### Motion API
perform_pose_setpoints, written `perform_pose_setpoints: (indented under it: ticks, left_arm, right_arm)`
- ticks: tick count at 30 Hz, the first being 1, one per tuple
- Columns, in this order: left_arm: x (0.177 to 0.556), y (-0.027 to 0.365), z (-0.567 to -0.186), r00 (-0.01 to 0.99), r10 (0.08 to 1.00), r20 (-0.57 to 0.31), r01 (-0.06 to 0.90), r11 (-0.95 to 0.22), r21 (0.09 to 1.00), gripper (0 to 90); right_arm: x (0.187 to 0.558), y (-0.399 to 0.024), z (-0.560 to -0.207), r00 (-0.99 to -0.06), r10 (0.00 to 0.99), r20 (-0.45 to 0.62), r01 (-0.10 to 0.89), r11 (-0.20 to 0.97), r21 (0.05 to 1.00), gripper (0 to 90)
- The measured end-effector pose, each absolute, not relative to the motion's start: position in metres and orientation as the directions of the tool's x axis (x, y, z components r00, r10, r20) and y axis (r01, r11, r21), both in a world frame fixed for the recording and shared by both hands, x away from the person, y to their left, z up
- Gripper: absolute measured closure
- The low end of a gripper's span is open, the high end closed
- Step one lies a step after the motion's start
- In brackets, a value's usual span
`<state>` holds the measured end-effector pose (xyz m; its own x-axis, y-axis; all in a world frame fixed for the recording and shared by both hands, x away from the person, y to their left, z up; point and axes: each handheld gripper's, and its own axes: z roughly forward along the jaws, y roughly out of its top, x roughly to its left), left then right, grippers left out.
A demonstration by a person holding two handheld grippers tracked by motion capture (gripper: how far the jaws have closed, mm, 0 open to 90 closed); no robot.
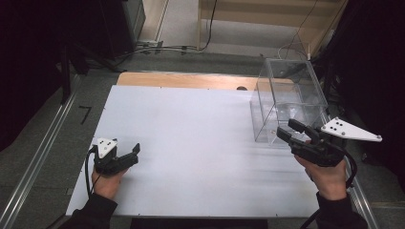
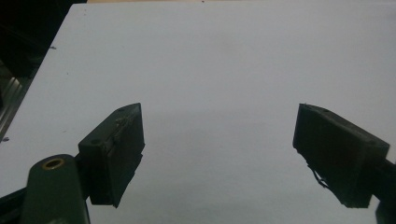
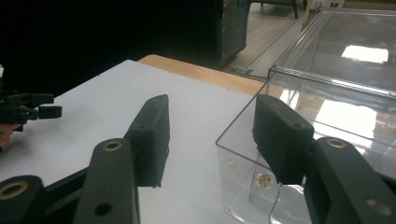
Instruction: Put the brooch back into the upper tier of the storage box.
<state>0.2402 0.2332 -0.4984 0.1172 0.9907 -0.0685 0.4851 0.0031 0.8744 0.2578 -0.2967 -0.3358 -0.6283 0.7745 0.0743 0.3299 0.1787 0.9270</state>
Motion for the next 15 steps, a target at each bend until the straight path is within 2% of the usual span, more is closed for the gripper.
perform_pose_setpoints:
  ticks: [15]
  left_arm:
    - [0.240,0.234,-0.498,0.118,0.991,-0.068,0.484,0.003,0.875,17.5]
  right_arm:
    - [0.246,-0.290,-0.341,-0.652,0.757,0.044,0.293,0.199,0.935,40.3]
